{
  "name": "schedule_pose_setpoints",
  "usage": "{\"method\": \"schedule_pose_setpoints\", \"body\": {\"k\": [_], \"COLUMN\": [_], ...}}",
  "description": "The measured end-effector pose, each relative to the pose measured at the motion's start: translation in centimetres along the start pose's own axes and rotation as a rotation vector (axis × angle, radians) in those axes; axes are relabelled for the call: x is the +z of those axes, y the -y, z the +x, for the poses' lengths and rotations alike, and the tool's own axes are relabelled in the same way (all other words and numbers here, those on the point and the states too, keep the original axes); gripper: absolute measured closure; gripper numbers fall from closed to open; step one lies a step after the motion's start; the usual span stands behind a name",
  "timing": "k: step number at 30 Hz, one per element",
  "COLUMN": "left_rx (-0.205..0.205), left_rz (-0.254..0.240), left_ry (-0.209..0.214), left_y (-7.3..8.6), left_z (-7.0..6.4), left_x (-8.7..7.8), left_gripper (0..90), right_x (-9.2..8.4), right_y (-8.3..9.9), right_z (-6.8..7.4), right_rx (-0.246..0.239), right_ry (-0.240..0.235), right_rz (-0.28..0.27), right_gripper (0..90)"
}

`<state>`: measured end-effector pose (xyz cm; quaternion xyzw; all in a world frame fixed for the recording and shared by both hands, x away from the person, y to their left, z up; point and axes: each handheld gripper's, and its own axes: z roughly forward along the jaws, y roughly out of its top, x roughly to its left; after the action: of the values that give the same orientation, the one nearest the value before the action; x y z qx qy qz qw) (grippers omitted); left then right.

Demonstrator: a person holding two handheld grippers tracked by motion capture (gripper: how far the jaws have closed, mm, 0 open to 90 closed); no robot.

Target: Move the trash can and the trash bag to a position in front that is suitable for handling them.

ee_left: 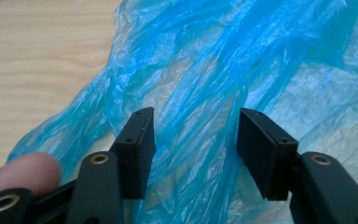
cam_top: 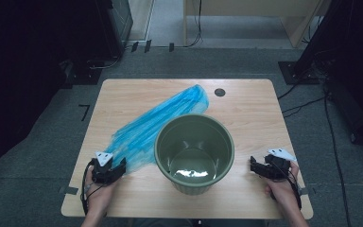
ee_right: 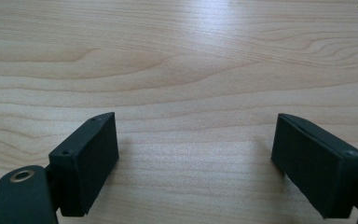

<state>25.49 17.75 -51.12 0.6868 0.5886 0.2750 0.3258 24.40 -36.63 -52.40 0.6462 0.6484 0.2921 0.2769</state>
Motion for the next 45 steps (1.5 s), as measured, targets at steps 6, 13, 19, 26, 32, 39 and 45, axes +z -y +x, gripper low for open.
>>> {"method": "schedule_pose_setpoints", "body": {"k": [6,13,19,26,32,39,45], "left_rx": [-0.017,0.081,0.066,0.112,0.133,0.144,0.117], "left_rz": [-0.150,-0.163,-0.057,0.062,0.062,0.029,0.008], "left_ry": [-0.003,0.095,0.140,0.166,0.138,0.162,0.146], "left_y": [-2.2,-6.0,-7.0,-5.8,-5.3,-4.5,-4.2], "left_z": [-1.0,-5.8,-7.1,-7.0,-6.8,-6.1,-5.5], "left_x": [-2.6,-0.7,5.7,8.0,7.6,6.5,6.0], "left_gripper": [31.3,20.1,15.7,9.7,13.4,29.5,73.4], "right_x": [0.1,0.0,0.0,0.0,0.0,0.1,0.1], "right_y": [0.0,0.0,0.0,0.0,0.0,0.0,-0.1], "right_z": [0.0,0.0,0.0,0.0,0.1,0.0,0.0], "right_rx": [0.003,0.004,0.004,0.006,0.001,0.006,0.007], "right_ry": [0.002,0.007,0.007,0.004,0.010,-0.002,-0.003], "right_rz": [0.001,-0.002,-0.001,0.000,-0.003,0.004,0.006], "right_gripper": [14.5,14.6,14.6,14.7,14.7,13.9,13.1]}}
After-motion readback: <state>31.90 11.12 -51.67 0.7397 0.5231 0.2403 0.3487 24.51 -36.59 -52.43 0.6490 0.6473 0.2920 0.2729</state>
